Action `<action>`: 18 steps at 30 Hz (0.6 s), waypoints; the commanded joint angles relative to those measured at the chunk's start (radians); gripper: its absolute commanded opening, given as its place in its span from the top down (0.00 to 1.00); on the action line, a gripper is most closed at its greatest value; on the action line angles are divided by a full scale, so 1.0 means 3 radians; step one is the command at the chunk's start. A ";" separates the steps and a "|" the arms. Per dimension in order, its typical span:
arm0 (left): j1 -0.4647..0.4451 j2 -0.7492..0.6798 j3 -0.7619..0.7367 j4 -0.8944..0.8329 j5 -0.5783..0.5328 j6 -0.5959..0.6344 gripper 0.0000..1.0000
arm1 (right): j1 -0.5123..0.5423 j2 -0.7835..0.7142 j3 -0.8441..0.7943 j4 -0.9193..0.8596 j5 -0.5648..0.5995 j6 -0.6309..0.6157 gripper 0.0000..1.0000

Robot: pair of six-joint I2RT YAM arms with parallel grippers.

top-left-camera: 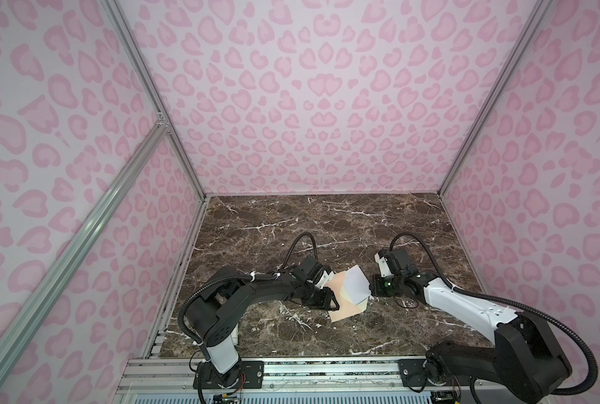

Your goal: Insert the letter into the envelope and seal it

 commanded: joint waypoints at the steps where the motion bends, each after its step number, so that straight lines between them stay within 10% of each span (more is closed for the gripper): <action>1: 0.0004 0.0055 -0.0044 -0.0324 -0.0415 0.0065 0.55 | 0.0051 0.0063 0.0099 -0.0142 0.0231 -0.0178 1.00; 18: 0.0013 0.0076 -0.0047 -0.0251 -0.0366 0.0050 0.55 | 0.0332 0.0191 0.0118 -0.0094 0.0424 -0.0239 1.00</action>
